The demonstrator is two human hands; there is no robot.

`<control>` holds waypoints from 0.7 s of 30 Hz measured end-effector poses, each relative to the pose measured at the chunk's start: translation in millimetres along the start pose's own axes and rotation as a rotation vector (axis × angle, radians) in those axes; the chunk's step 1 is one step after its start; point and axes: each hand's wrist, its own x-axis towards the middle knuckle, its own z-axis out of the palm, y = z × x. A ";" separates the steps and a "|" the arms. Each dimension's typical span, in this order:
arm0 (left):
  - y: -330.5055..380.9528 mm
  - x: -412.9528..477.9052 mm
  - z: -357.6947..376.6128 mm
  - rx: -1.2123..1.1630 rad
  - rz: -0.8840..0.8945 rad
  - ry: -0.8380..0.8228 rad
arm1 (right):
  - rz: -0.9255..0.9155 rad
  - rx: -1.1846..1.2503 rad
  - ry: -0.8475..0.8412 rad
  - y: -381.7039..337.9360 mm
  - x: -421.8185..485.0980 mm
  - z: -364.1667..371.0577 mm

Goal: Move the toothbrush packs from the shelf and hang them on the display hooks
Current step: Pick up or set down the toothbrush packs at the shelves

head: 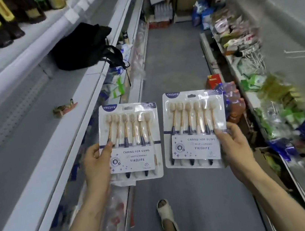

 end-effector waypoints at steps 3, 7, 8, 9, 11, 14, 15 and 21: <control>16.1 65.8 47.2 -0.026 0.016 -0.034 | 0.019 0.003 0.014 -12.7 59.4 18.7; 50.7 151.4 107.5 -0.057 0.007 -0.091 | -0.004 -0.025 0.062 -45.2 134.7 32.7; 61.8 172.1 124.1 -0.067 0.012 -0.103 | -0.021 -0.028 0.083 -56.3 153.6 35.2; 73.0 190.7 141.6 -0.073 0.015 -0.120 | -0.026 -0.030 0.111 -64.6 173.5 36.2; 93.9 222.6 177.1 -0.072 0.041 -0.162 | -0.026 -0.016 0.157 -80.2 208.7 39.2; 118.7 265.9 229.1 -0.060 0.096 -0.213 | -0.018 0.025 0.227 -93.6 263.9 42.6; 124.5 281.6 246.8 -0.056 0.110 -0.229 | -0.017 0.039 0.241 -97.7 283.0 44.4; 156.6 375.7 360.8 -0.088 0.151 -0.272 | -0.044 0.063 0.289 -118.2 417.0 54.3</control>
